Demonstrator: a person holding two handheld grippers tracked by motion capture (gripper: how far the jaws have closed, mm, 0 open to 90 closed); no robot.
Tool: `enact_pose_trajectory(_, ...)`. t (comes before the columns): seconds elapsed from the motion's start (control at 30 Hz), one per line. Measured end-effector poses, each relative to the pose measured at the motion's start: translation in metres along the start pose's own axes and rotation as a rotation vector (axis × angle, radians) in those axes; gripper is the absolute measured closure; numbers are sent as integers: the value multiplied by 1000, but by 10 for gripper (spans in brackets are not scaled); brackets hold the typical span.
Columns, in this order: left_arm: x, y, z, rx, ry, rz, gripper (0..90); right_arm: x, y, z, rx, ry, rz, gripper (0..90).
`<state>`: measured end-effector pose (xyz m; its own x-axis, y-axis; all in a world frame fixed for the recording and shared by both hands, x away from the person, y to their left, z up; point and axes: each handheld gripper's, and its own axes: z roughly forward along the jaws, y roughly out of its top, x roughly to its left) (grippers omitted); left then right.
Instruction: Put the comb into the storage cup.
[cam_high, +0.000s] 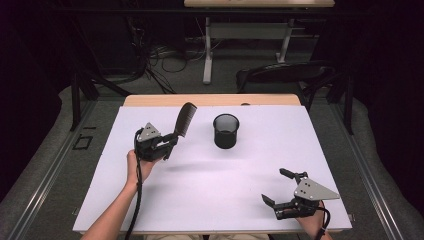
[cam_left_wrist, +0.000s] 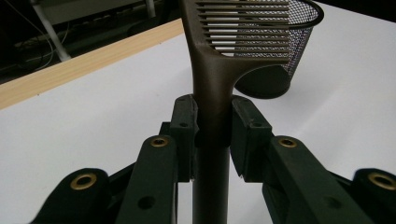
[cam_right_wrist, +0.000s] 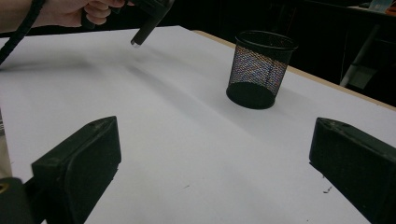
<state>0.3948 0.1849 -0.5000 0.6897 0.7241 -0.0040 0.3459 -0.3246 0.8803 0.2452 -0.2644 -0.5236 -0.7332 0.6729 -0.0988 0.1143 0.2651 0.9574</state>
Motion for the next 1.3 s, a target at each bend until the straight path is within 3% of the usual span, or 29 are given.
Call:
enact_pose_trajectory(0.57, -1, 9, 1, -30, -9, -17, 725, -1, 0, 0, 4, -2, 3, 15)
enact_pose_trajectory(1.3, 0, 34, 7, -67, -12, -26, 725, -1, 0, 0, 6, -6, 6, 15)
